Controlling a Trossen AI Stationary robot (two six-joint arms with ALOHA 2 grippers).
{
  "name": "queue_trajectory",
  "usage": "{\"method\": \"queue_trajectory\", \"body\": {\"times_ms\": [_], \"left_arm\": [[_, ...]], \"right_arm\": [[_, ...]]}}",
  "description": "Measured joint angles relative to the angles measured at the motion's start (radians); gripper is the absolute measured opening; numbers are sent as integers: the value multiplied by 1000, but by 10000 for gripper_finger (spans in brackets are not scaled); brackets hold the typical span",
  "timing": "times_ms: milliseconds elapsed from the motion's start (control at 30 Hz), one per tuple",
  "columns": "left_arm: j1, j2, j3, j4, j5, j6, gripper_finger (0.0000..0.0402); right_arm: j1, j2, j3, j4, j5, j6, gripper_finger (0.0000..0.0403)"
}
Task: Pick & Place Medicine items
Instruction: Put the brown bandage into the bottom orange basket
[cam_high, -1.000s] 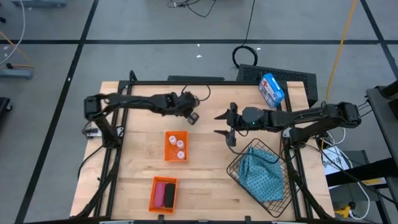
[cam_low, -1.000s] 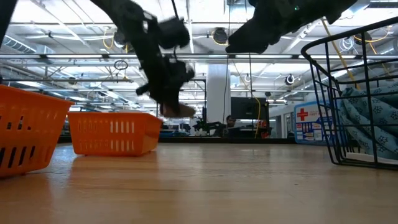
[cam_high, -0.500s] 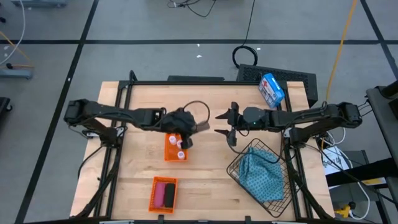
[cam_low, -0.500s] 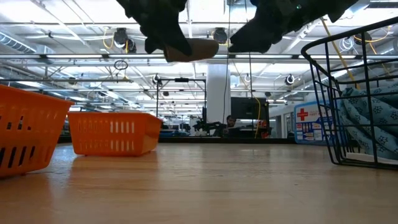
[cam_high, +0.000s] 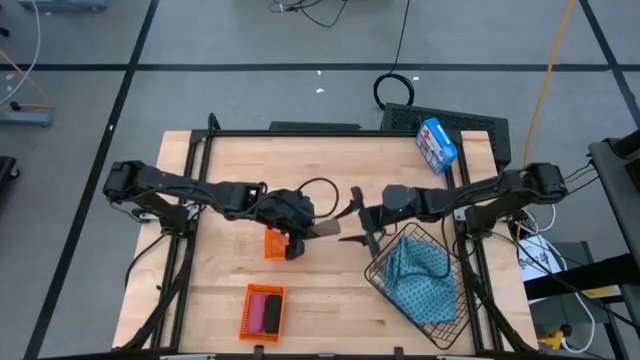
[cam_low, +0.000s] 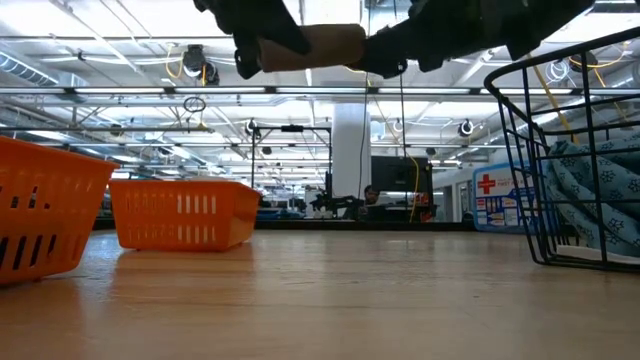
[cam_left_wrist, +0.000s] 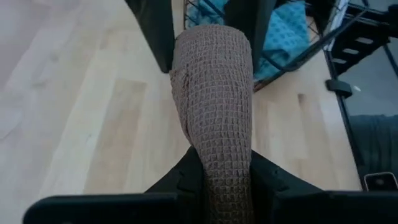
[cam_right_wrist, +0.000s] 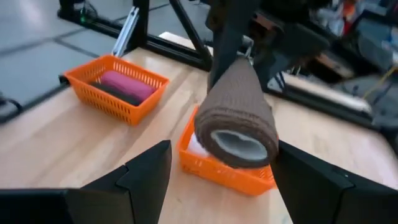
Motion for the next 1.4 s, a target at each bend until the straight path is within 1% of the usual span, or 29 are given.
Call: {"method": "queue_trajectory", "body": {"times_ms": [100, 233, 267, 333, 467, 767, 833, 900, 933, 1033, 1100, 1200, 1267, 1400], "left_arm": [[2, 0, 0, 1, 20, 0, 70], [5, -1, 0, -2, 22, -4, 71], [6, -1, 0, -4, 22, -4, 71], [6, -1, 0, -4, 24, -8, 71], [5, -1, 0, -5, 32, -12, 71], [6, 1, 0, -11, 31, -32, 72], [7, 1, 17, -59, 20, -62, 75], [10, 2, 68, -168, 2, -80, 87], [12, 2, 101, -229, -14, -83, 97], [14, 2, 192, -363, -65, -86, 138], [14, 1, 258, -446, -88, -69, 169], [17, -2, 355, -514, -110, -25, 212], [17, -2, 387, -551, -146, -15, 233], [22, 28, 433, -575, -135, 15, 253]], "right_arm": [[33, 32, -1, 57, 36, -89, 256], [59, 55, -1, 128, 152, -165, 248], [62, 53, -1, 137, 169, -179, 243], [63, 52, -1, 148, 170, -193, 230], [68, 53, -1, 152, 169, -205, 190], [68, 52, 1, 106, 172, -209, 75], [67, 52, 1, 101, 173, -198, 53], [67, 52, 2, 100, 178, -175, 37], [66, 52, 4, 102, 182, -164, 35], [57, 50, 5, 104, 190, -124, 35], [53, 50, 1, 71, 164, -98, 35], [53, 60, -6, 34, 111, -69, 35], [47, 50, -2, 55, 88, -46, 35], [45, 55, -3, 54, 86, -10, 35]]}}
